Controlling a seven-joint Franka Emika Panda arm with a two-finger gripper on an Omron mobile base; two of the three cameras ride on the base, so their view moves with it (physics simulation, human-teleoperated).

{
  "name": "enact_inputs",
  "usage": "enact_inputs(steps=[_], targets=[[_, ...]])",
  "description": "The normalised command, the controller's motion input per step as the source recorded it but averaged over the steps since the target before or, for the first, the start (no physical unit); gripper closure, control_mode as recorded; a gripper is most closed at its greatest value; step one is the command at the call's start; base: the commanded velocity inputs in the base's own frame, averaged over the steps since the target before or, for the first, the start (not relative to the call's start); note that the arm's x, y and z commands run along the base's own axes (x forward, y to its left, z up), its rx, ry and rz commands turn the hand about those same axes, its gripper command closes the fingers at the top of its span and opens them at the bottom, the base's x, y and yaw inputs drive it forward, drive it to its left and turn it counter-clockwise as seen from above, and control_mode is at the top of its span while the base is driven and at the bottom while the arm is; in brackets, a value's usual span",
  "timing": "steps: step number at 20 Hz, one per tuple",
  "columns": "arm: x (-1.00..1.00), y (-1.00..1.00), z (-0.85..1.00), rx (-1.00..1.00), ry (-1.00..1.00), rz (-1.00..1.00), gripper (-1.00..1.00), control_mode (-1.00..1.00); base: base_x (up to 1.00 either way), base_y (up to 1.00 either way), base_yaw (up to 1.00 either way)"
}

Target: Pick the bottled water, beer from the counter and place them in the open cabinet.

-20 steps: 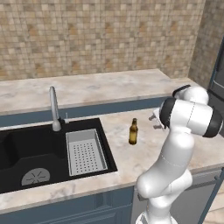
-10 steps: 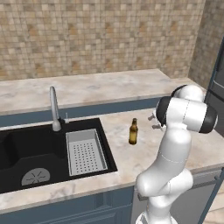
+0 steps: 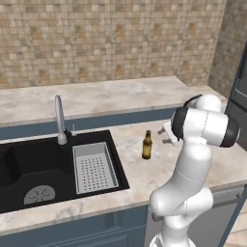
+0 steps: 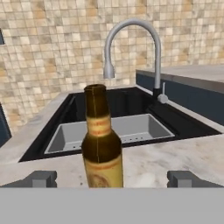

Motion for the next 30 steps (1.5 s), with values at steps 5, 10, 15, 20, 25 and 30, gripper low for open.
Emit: enact_inputs(steps=[5,10,15,20,25,30], targets=[[-0.22,0.10,-0.17,0.00,0.01,0.00,-1.00,-1.00,0.00,0.00,0.00],[-0.37,0.14,-0.13,0.00,0.00,0.00,-1.00,-1.00,0.00,0.00,0.00],[-0.10,0.13,0.01,0.00,0.00,0.00,-1.00,-1.00,0.00,0.00,0.00],[0.01,0.03,0.00,0.00,0.00,-0.01,-1.00,-1.00,0.00,0.00,0.00],[0.07,0.00,0.00,0.00,0.00,-0.03,-1.00,-1.00,0.00,0.00,0.00],[0.14,0.00,0.00,0.00,0.00,-0.04,-1.00,-1.00,0.00,0.00,0.00]])
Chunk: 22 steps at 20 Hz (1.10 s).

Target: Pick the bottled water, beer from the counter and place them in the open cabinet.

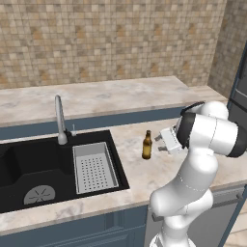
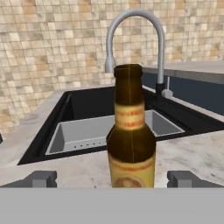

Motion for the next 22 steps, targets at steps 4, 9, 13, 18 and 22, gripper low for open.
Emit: enact_inputs(steps=[4,9,13,18,22], targets=[[0.11,0.00,0.00,0.00,0.00,-0.04,-1.00,-1.00,0.00,0.00,0.00],[0.05,0.03,0.00,0.00,0.00,-0.02,-1.00,-1.00,0.00,0.00,0.00],[0.00,0.20,0.00,0.00,0.00,0.00,-1.00,-1.00,0.00,0.00,0.00],[0.00,0.28,0.00,0.00,0.00,0.00,-1.00,-1.00,0.00,0.00,0.00],[0.00,0.24,0.00,0.00,0.00,0.00,-1.00,-1.00,0.00,0.00,0.00]])
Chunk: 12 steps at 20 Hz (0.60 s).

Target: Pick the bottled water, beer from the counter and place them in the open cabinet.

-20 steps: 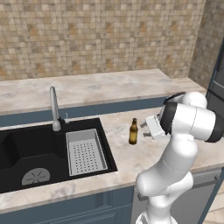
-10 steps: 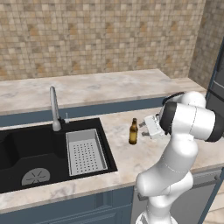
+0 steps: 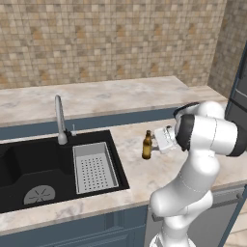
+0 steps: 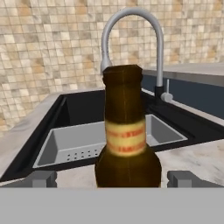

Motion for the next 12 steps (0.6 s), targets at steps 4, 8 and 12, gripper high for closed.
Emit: enact_inputs(steps=[4,8,12], targets=[[0.00,0.16,0.00,0.00,0.00,0.00,-1.00,-1.00,0.00,0.00,0.00],[0.00,0.07,0.00,0.00,0.00,0.00,-1.00,-1.00,0.00,0.00,0.00],[0.00,0.03,0.00,0.00,0.00,0.00,-1.00,-1.00,0.00,0.00,0.00]])
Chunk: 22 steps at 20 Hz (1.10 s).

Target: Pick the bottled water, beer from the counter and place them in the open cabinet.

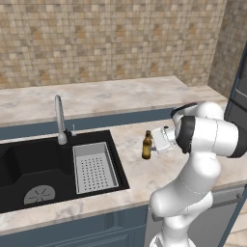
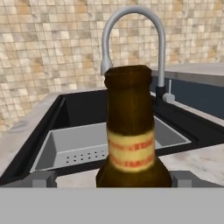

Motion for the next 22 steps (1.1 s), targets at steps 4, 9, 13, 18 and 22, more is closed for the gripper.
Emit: enact_inputs(steps=[4,9,13,18,22], targets=[[0.00,0.01,0.00,0.00,0.00,0.00,1.00,-1.00,0.00,0.00,0.00],[0.00,0.00,0.00,0.00,0.00,0.00,1.00,-1.00,0.00,0.00,0.00],[0.00,0.00,0.00,0.00,0.00,0.00,1.00,-1.00,0.00,0.00,0.00],[0.05,-0.01,0.20,0.02,0.07,-0.01,1.00,-1.00,0.00,0.00,0.00],[0.00,0.00,0.74,0.04,0.06,0.00,1.00,-1.00,0.00,0.00,0.00]])
